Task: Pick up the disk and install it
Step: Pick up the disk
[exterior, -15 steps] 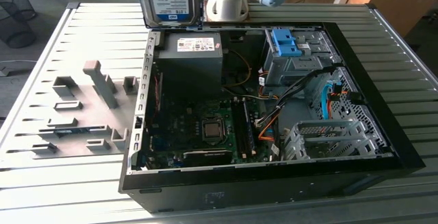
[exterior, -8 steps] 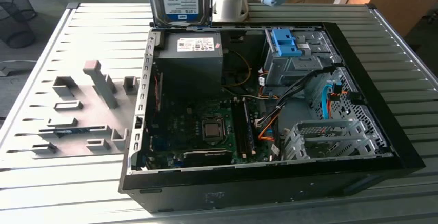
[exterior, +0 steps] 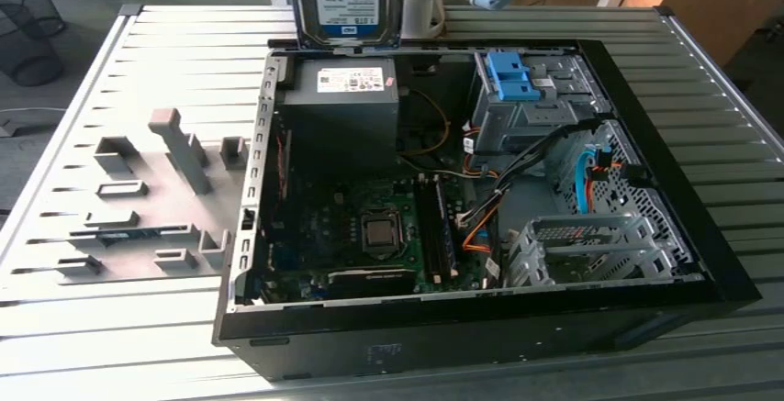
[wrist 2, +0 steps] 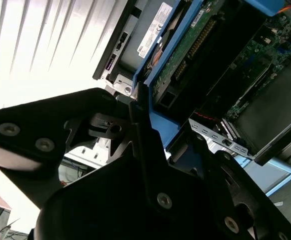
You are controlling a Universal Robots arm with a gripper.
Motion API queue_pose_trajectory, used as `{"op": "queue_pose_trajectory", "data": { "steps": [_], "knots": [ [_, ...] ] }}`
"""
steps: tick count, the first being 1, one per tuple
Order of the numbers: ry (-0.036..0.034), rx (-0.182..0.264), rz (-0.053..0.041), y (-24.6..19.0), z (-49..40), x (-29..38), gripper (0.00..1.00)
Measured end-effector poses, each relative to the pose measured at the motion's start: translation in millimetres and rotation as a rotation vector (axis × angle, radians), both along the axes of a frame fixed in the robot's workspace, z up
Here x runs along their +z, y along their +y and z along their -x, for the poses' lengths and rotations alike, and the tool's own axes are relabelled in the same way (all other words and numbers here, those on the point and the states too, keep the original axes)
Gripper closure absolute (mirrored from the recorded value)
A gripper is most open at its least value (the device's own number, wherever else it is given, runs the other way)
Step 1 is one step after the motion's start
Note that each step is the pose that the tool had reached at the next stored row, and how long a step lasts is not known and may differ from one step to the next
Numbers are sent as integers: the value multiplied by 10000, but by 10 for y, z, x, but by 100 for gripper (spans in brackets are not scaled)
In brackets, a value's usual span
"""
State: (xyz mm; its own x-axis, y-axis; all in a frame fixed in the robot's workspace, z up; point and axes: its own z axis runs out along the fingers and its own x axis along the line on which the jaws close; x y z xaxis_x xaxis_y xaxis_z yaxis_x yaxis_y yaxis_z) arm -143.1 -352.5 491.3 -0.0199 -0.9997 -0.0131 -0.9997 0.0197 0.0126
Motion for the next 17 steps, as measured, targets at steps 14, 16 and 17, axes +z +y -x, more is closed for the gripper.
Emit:
{"op": "queue_pose_trajectory", "data": {
  "steps": [14, 16, 17],
  "knots": [
    [0, 0, 1, -13, -51, 0, 64],
    [-1, 0, 0, -24, -51, 0, 64],
    [0, 0, 0, -30, -51, 0, 64]
  ]
}}
